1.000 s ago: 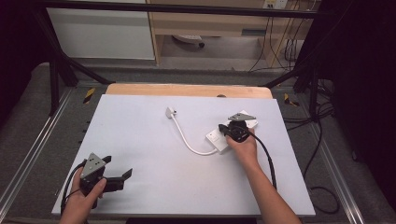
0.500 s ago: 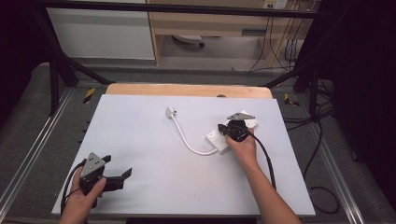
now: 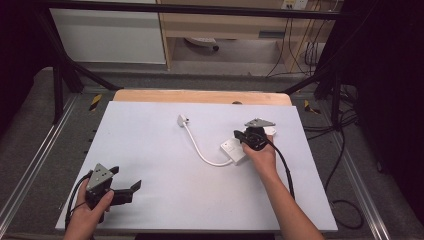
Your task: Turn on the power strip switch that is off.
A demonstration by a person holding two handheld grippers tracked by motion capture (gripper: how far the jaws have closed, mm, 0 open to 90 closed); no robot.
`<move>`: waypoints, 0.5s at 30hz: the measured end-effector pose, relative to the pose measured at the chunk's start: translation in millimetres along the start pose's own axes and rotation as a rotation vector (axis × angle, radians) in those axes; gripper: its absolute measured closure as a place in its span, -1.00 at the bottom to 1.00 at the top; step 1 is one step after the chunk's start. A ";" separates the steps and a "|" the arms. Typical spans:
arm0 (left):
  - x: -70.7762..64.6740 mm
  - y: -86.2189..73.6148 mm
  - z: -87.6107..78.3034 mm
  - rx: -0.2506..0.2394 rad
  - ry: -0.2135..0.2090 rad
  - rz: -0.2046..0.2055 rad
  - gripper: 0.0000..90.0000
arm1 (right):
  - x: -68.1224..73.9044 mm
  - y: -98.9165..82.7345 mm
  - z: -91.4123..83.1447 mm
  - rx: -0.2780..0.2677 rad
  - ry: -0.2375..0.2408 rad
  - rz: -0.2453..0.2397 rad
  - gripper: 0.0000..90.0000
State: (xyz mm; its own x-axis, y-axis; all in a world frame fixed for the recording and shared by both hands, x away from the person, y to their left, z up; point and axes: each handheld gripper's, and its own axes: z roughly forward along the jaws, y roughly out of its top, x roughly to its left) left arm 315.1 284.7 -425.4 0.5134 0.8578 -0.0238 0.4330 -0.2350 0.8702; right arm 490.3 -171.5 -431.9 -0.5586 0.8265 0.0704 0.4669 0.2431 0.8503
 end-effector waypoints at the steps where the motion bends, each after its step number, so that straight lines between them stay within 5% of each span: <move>1: 0.1 0.1 0.0 0.000 0.000 0.000 -0.87 | -0.2 0.3 -0.5 -0.002 -0.001 -0.004 1.00; 15: -1.5 0.9 -1.1 -0.012 0.007 -0.008 -0.87 | 0.9 6.8 -10.7 -0.025 0.010 0.014 1.00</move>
State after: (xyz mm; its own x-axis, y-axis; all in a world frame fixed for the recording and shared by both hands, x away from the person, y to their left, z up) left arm 313.9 283.7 -424.1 0.5047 0.8628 -0.0279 0.4283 -0.2222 0.8759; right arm 485.6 -174.5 -420.5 -0.5592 0.8244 0.0876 0.4576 0.2188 0.8618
